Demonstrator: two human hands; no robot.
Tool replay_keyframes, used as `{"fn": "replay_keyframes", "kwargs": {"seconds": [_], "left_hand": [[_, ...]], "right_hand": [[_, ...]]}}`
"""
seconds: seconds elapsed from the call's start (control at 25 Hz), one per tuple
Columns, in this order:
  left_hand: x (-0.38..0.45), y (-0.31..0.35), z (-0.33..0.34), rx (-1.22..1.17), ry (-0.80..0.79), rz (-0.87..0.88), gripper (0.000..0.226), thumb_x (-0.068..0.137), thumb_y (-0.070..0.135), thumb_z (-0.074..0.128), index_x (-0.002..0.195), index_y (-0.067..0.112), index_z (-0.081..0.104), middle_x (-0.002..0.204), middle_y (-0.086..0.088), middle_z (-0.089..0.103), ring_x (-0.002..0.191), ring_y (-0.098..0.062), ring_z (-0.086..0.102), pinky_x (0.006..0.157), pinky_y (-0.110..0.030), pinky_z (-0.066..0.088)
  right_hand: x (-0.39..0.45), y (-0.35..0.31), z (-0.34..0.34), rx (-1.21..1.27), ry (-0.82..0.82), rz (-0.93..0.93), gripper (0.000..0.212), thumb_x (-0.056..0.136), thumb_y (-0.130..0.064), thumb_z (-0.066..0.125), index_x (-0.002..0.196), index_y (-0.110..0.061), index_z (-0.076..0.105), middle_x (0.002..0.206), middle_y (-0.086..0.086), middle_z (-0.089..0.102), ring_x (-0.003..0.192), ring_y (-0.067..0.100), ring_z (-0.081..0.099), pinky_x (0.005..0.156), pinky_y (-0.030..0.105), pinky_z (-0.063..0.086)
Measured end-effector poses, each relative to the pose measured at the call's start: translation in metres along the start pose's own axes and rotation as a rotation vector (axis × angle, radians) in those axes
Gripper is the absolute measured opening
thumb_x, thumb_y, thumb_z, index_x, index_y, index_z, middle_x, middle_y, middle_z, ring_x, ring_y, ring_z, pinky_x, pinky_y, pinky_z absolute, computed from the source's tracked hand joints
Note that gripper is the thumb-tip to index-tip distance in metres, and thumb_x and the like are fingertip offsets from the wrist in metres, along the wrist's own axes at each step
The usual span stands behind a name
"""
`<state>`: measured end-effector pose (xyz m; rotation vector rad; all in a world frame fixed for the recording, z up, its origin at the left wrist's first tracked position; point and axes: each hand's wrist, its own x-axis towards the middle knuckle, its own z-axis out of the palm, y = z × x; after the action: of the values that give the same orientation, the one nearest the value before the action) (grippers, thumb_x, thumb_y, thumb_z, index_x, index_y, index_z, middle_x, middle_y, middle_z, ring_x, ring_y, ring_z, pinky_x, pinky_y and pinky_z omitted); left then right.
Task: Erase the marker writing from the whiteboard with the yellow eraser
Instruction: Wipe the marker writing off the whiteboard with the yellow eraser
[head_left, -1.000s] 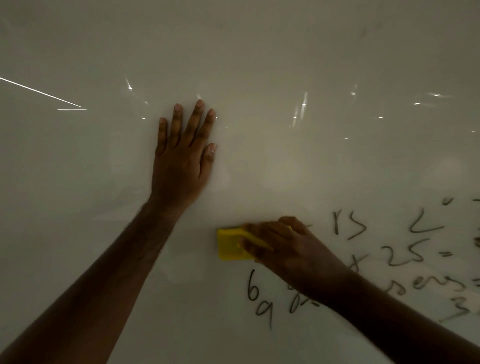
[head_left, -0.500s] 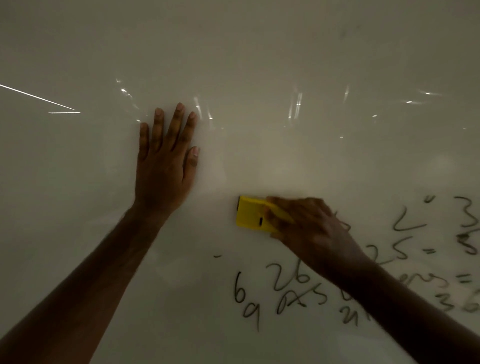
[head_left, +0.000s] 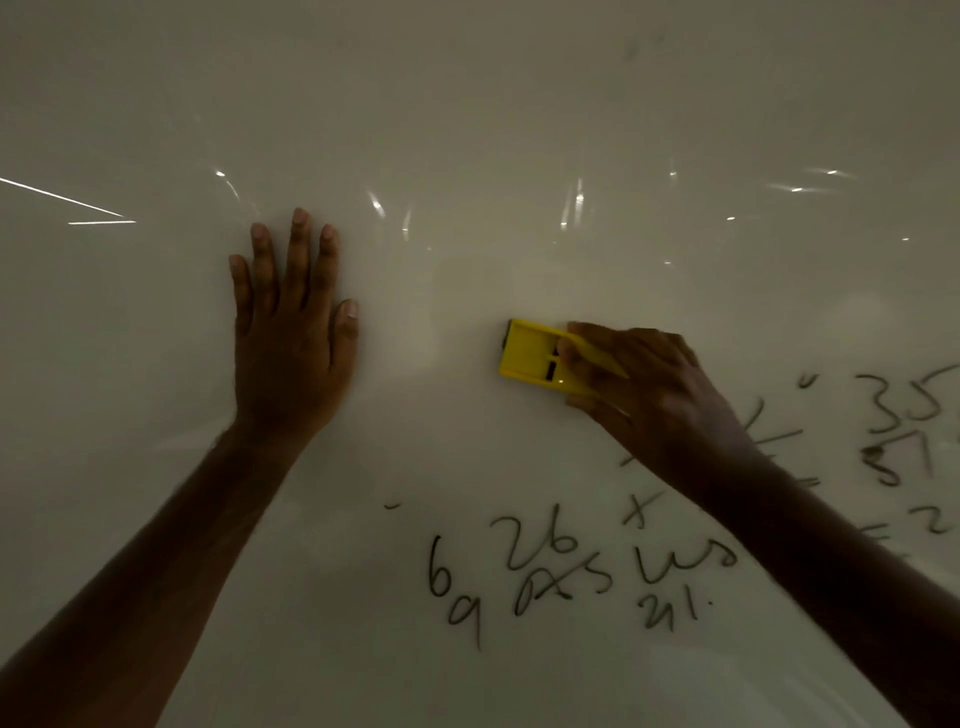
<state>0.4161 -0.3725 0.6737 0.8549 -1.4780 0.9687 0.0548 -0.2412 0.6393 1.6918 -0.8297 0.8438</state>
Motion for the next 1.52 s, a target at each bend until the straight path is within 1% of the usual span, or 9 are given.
{"fn": "replay_keyframes", "kwargs": {"seconds": [0.32,0.52,0.64,0.8,0.92,1.04,1.24,1.36,1.52], "left_hand": [[-0.002,0.012,-0.002,-0.007,-0.041,0.02,0.063,0.115,0.033,0.029,0.173,0.01,0.021,0.181,-0.015,0.014,0.165,-0.052,0.006,0.134,-0.063,0.002],[-0.003,0.038,0.003,0.017,-0.043,0.032,0.064,0.114,0.036,0.031,0.174,0.014,0.019,0.182,-0.012,0.013,0.165,-0.051,0.005,0.133,-0.066,0.002],[0.003,0.064,0.01,0.009,-0.021,-0.017,0.065,0.115,0.038,0.03,0.174,0.015,0.019,0.182,-0.009,0.012,0.165,-0.053,0.003,0.133,-0.064,-0.001],[0.009,0.089,0.015,-0.002,-0.017,-0.01,0.065,0.114,0.037,0.032,0.173,0.014,0.021,0.182,-0.008,0.014,0.165,-0.052,0.005,0.133,-0.066,0.0],[0.012,0.102,0.016,-0.01,-0.025,0.015,0.065,0.113,0.036,0.033,0.173,0.013,0.021,0.182,-0.009,0.015,0.165,-0.053,0.006,0.133,-0.066,0.0],[0.014,0.11,0.018,-0.01,-0.031,0.023,0.065,0.113,0.034,0.034,0.173,0.011,0.023,0.182,-0.01,0.015,0.164,-0.053,0.007,0.133,-0.065,0.001],[0.029,0.134,0.022,-0.031,-0.011,0.038,0.066,0.111,0.032,0.037,0.172,0.011,0.024,0.181,-0.009,0.018,0.165,-0.052,0.008,0.133,-0.065,0.004],[0.039,0.152,0.026,-0.06,-0.002,0.034,0.066,0.111,0.032,0.038,0.172,0.009,0.026,0.18,-0.011,0.02,0.164,-0.053,0.009,0.133,-0.067,0.007],[0.039,0.163,0.029,-0.068,-0.011,0.05,0.065,0.112,0.033,0.038,0.171,0.008,0.027,0.181,-0.01,0.02,0.165,-0.051,0.009,0.133,-0.067,0.007]], "right_hand": [[-0.07,-0.003,-0.004,0.017,-0.153,-0.282,0.048,0.108,-0.025,0.066,0.152,-0.012,0.055,0.158,0.015,0.053,0.131,0.031,0.063,0.104,0.047,0.05],[-0.043,0.04,-0.025,-0.066,-0.028,-0.095,0.045,0.104,-0.029,0.07,0.145,-0.013,0.064,0.152,0.014,0.06,0.12,0.036,0.066,0.099,0.048,0.05],[-0.017,0.033,-0.012,-0.037,0.047,0.011,0.042,0.104,-0.032,0.07,0.142,-0.014,0.066,0.15,0.011,0.062,0.114,0.037,0.069,0.095,0.05,0.053],[-0.057,0.008,0.0,0.052,-0.076,-0.135,0.045,0.107,-0.03,0.065,0.15,-0.015,0.059,0.158,0.013,0.054,0.13,0.032,0.063,0.101,0.051,0.05],[-0.1,0.02,-0.015,0.039,-0.149,-0.228,0.048,0.107,-0.023,0.065,0.153,-0.013,0.055,0.159,0.015,0.052,0.133,0.032,0.062,0.1,0.051,0.051],[-0.105,0.059,-0.035,-0.011,-0.134,-0.157,0.047,0.107,-0.024,0.063,0.153,-0.015,0.055,0.159,0.015,0.052,0.132,0.035,0.063,0.102,0.052,0.051],[-0.038,0.087,-0.033,-0.012,0.051,0.076,0.041,0.104,-0.032,0.068,0.143,-0.017,0.065,0.153,0.008,0.059,0.12,0.038,0.066,0.099,0.05,0.051],[-0.042,0.067,-0.02,0.049,0.039,0.027,0.041,0.106,-0.033,0.063,0.144,-0.017,0.065,0.156,0.009,0.057,0.127,0.034,0.064,0.104,0.049,0.049],[-0.114,0.049,-0.02,0.055,-0.131,-0.149,0.05,0.107,-0.026,0.064,0.155,-0.017,0.053,0.162,0.013,0.049,0.137,0.031,0.058,0.107,0.05,0.048]]}}
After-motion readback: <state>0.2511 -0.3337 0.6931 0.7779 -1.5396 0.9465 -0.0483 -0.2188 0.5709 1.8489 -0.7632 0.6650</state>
